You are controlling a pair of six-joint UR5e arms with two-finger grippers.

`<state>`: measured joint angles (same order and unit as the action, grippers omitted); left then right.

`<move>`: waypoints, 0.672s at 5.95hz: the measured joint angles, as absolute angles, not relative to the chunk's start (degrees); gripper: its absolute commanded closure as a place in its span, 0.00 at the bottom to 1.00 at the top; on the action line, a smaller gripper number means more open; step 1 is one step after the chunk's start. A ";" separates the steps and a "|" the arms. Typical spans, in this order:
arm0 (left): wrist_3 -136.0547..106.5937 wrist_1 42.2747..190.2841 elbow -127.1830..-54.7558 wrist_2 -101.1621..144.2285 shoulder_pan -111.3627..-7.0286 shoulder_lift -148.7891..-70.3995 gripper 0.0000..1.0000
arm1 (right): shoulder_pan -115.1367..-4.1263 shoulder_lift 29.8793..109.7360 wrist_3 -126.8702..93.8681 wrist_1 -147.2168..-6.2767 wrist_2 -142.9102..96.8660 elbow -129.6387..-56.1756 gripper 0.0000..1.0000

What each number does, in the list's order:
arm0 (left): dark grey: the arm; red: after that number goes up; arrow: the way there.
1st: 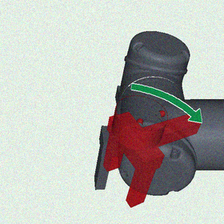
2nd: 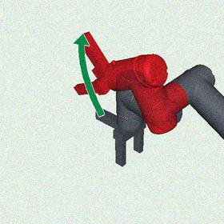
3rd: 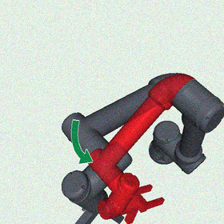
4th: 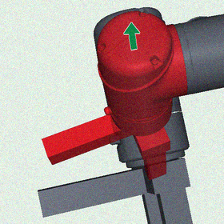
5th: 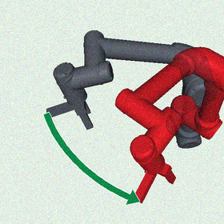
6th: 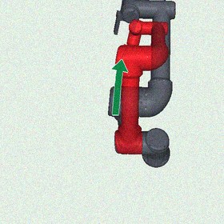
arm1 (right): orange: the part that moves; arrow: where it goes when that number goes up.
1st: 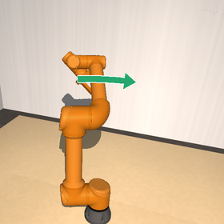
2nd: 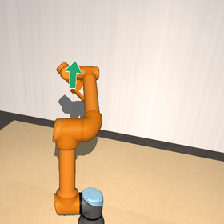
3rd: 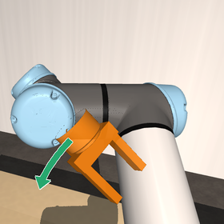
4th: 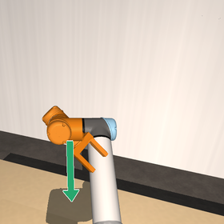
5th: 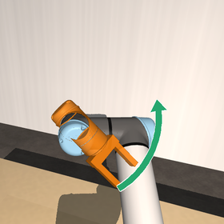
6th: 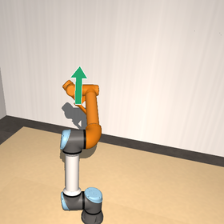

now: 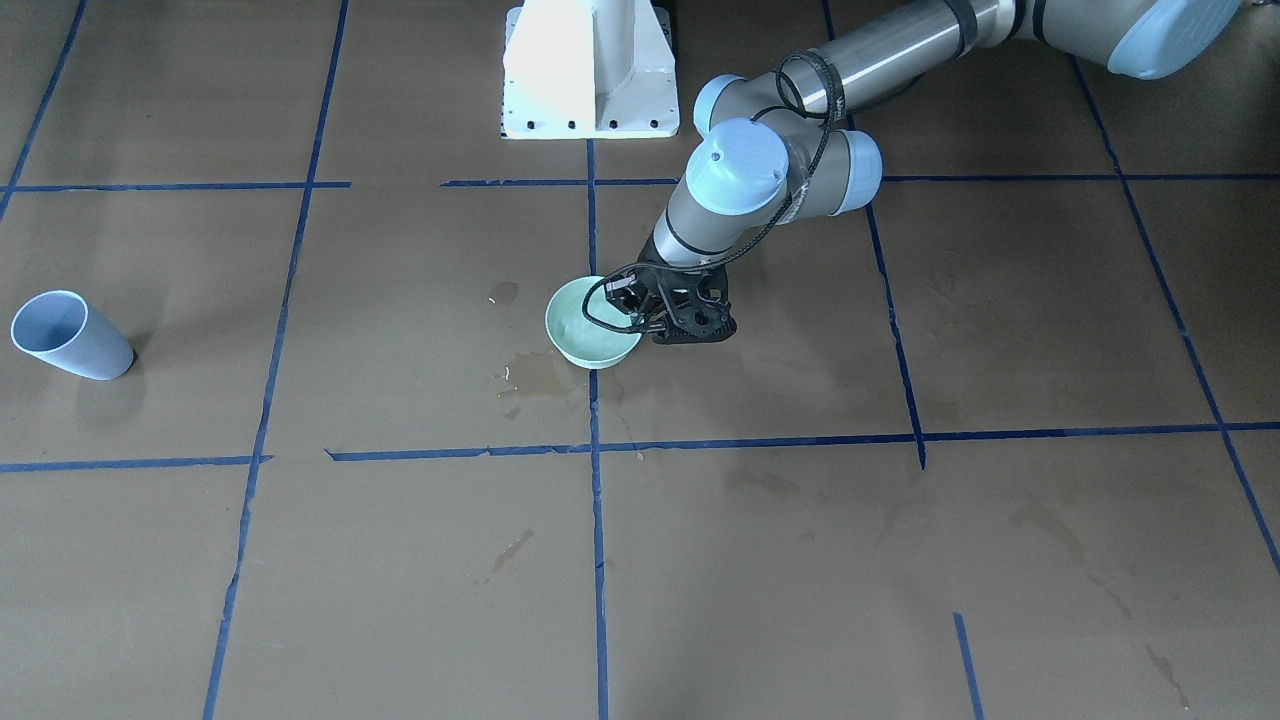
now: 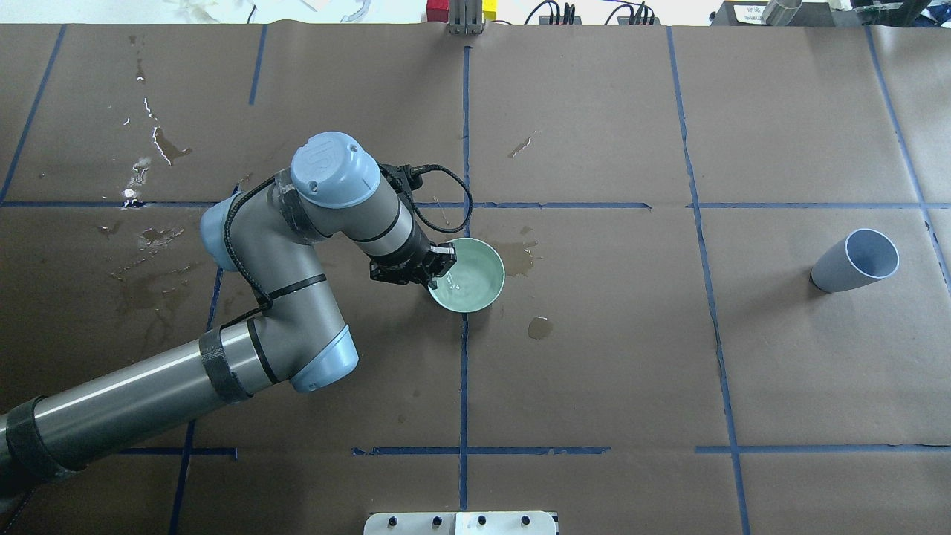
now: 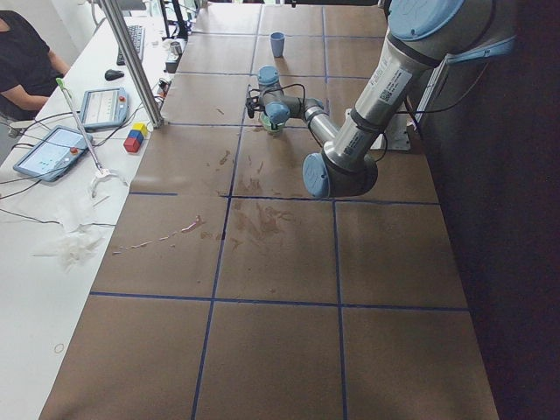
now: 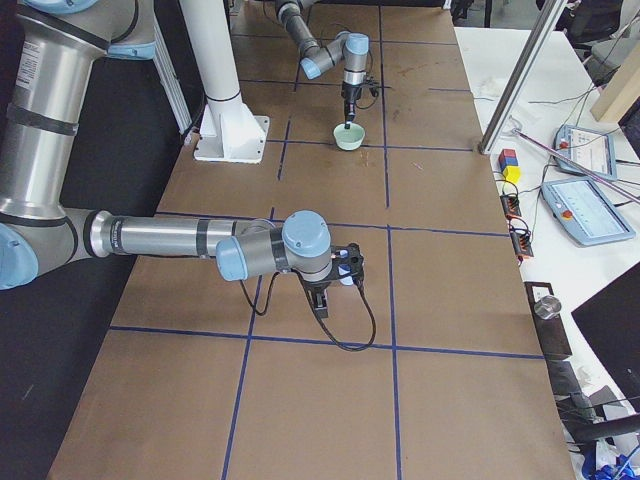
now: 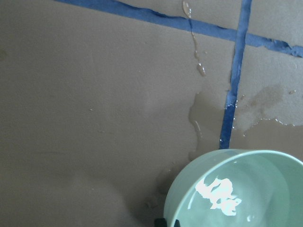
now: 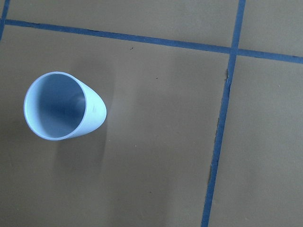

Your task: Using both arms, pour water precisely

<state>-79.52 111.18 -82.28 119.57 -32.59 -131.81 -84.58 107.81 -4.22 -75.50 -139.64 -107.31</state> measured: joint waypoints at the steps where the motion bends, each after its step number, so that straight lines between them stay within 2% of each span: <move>1: -79.45 111.21 -82.22 119.54 -32.45 -131.89 0.70 | -84.58 107.80 -4.22 -75.50 -139.62 -107.31 0.00; 3: -79.41 111.24 -82.30 119.63 -32.38 -131.90 0.45 | -84.61 107.80 -4.22 -75.50 -139.61 -107.35 0.00; 4: -79.41 111.20 -83.00 119.68 -32.60 -131.78 0.37 | -84.54 107.78 -4.27 -75.45 -139.98 -107.38 0.00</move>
